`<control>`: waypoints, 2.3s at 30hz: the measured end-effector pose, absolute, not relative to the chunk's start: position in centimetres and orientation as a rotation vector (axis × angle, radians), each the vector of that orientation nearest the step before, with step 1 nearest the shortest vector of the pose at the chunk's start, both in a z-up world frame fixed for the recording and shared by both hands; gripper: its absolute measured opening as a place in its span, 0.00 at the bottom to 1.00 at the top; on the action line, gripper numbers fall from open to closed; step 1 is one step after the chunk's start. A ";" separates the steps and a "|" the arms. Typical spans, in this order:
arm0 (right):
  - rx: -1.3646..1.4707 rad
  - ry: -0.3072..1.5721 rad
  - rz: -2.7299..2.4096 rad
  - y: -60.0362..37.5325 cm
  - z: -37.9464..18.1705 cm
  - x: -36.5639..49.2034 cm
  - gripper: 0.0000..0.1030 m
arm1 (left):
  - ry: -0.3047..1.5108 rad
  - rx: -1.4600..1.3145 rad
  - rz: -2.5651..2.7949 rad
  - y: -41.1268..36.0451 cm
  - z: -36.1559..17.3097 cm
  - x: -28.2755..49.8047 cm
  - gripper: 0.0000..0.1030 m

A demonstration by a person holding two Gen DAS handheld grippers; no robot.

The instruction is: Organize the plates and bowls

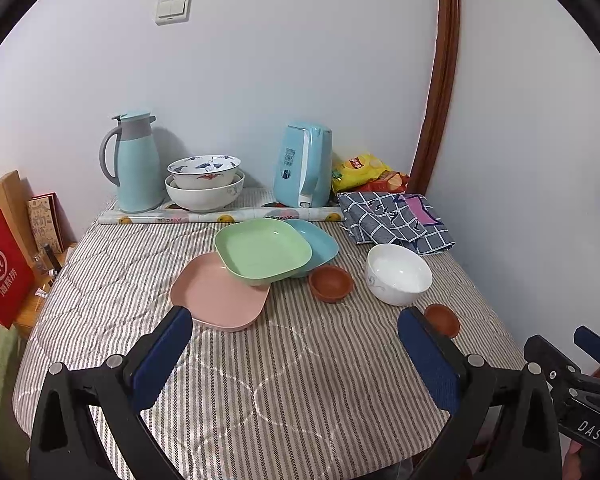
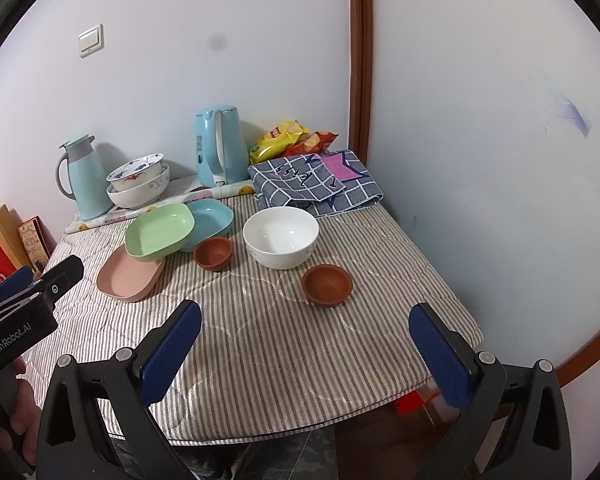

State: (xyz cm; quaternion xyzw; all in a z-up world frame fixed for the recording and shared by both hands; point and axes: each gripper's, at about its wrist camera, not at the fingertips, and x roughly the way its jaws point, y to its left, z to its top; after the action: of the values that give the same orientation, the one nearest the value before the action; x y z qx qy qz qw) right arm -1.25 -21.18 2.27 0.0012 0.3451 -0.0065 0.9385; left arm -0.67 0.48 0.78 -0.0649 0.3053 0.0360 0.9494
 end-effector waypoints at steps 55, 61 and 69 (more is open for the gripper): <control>0.007 0.708 -0.004 -20.0 2.5 -0.7 1.00 | 0.622 -0.139 0.049 1.3 0.4 0.0 1.00; 0.021 0.718 -0.003 -19.8 2.0 0.4 1.00 | 0.631 -0.137 0.045 1.9 0.3 0.9 1.00; 0.045 0.715 0.016 -19.3 1.5 2.3 1.00 | 0.651 -0.139 0.036 2.5 0.1 2.8 1.00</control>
State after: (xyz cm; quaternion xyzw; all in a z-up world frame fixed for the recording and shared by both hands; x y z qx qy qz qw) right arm 2.34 -19.32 1.47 0.0218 0.3497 0.0081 0.9366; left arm 2.82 2.55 0.07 -0.0684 0.3194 0.0174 0.9450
